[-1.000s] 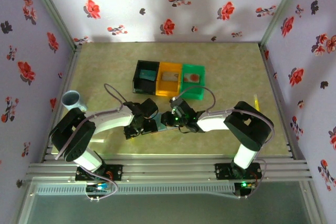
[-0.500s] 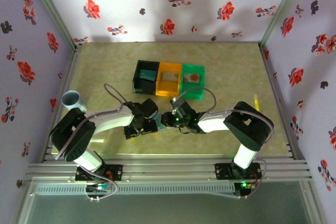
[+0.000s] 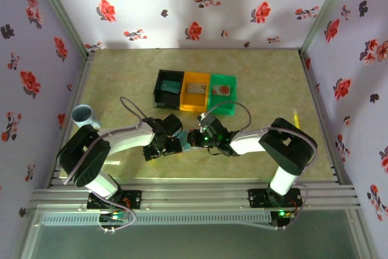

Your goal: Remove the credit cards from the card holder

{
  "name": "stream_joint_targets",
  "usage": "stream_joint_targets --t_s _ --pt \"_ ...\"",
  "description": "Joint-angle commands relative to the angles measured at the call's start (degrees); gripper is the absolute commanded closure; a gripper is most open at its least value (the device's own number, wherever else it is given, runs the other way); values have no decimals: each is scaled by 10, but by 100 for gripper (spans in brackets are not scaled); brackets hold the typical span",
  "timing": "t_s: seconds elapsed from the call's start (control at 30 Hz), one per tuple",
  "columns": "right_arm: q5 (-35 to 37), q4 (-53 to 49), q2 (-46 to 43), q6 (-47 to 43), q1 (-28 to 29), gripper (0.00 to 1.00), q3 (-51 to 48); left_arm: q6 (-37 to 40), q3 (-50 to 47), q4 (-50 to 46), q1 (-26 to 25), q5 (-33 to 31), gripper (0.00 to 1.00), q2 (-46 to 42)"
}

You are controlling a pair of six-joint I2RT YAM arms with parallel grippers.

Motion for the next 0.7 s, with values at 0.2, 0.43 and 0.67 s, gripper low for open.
stream_joint_targets --t_s 0.2,0.43,0.67 --pt "-22 22 -19 4 3 97 -8 11 -59 100 -18 52 0 77" --pt "-22 29 -28 2 3 100 -15 11 -60 101 -18 53 0 75" --pt "-9 23 -37 -1 2 100 -23 12 -59 100 -18 55 0 73"
